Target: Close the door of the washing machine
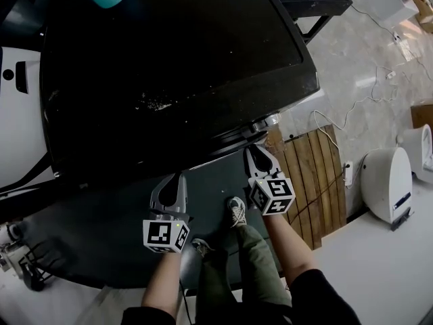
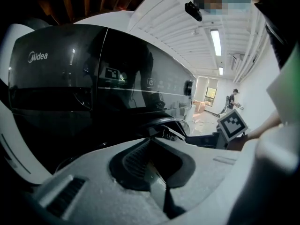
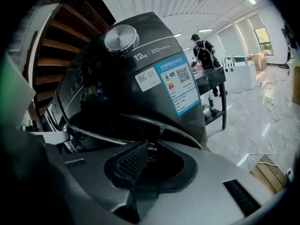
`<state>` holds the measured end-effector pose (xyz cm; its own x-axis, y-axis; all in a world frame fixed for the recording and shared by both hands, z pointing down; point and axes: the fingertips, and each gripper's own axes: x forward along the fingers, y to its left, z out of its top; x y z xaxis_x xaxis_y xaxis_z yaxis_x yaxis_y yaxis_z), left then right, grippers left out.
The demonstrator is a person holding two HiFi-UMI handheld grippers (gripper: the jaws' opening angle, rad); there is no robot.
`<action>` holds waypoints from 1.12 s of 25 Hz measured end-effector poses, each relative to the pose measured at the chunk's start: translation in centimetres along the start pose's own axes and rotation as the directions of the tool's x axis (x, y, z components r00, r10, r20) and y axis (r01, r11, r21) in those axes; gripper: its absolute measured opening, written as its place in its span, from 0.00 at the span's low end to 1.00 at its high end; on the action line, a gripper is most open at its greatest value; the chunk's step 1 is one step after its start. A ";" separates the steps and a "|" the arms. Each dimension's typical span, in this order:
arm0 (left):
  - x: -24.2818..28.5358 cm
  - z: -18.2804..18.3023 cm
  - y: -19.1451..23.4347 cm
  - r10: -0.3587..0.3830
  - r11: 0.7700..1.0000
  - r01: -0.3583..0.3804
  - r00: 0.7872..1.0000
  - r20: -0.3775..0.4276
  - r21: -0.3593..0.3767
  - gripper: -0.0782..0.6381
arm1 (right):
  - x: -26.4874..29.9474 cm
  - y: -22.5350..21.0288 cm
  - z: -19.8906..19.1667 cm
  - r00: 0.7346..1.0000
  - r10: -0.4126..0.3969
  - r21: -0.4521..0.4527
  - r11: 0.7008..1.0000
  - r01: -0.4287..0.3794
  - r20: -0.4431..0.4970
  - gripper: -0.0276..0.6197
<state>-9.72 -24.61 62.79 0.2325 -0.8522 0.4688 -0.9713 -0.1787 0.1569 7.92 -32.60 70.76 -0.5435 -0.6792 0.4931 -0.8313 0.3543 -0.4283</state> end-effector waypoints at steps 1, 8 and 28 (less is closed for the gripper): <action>0.1 -0.1 0.0 -0.002 1.000 0.002 1.000 0.000 0.002 0.12 | 0.0 0.0 0.0 1.000 -0.001 -0.007 1.000 0.001 0.001 0.12; 0.5 -0.4 -0.2 -0.005 1.000 0.005 1.000 -0.007 0.013 0.12 | 0.1 -0.1 -0.2 1.000 -0.008 -0.025 1.000 0.008 -0.011 0.12; 0.4 0.2 -1.0 -0.046 0.998 0.046 0.999 0.004 0.036 0.12 | -0.3 0.4 0.4 1.000 -0.011 -0.103 0.995 0.010 -0.008 0.09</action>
<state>-8.63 -24.83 62.61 0.2768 -0.8449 0.4578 -0.9608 -0.2353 0.1467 7.79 -32.52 70.19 -0.5351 -0.6783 0.5036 -0.8444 0.4116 -0.3429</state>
